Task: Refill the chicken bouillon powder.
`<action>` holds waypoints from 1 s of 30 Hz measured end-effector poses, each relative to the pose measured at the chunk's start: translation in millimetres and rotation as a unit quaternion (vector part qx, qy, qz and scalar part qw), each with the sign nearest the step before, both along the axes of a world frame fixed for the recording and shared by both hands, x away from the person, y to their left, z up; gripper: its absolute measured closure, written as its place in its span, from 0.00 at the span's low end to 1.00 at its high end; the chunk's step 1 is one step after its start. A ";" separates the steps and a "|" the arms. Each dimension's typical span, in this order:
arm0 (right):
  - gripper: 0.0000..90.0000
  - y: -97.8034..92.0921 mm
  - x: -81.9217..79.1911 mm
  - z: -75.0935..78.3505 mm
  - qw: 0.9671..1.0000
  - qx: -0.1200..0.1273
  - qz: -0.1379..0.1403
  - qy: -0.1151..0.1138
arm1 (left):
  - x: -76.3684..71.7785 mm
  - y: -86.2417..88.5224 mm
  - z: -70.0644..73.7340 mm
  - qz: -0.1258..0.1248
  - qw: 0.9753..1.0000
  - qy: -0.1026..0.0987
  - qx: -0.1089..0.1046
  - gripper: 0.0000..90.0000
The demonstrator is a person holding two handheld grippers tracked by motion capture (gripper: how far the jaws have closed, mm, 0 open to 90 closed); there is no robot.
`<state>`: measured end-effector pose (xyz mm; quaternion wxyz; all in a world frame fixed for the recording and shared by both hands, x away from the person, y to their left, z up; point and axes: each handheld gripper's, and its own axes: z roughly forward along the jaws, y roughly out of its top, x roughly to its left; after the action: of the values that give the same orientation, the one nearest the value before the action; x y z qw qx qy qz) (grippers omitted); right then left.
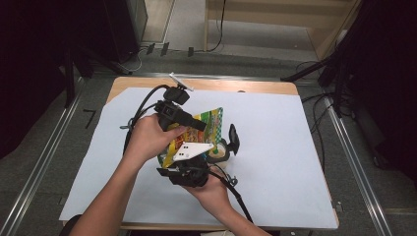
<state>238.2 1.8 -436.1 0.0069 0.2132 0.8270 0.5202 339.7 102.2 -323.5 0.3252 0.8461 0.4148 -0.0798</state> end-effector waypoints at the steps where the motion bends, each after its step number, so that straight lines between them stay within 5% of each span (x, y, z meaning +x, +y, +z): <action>1: 0.82 -0.7 1.0 0.2 1.000 0.000 -0.001 0.000 | 0.4 -1.4 0.2 -0.001 1.000 -0.002 0.001 0.82; 11: 0.83 -3.3 1.9 -0.6 1.000 0.000 -0.007 -0.005 | -2.9 -5.6 1.3 -0.007 1.000 -0.022 0.001 0.82; 30: 0.83 -3.0 0.8 -2.5 1.000 -0.002 -0.001 -0.009 | -5.5 -3.2 -0.2 -0.008 1.000 -0.023 0.001 0.81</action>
<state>239.0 -1.2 -438.6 0.0157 0.2093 0.8274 0.5209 334.2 99.0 -323.7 0.3331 0.8513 0.4005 -0.0621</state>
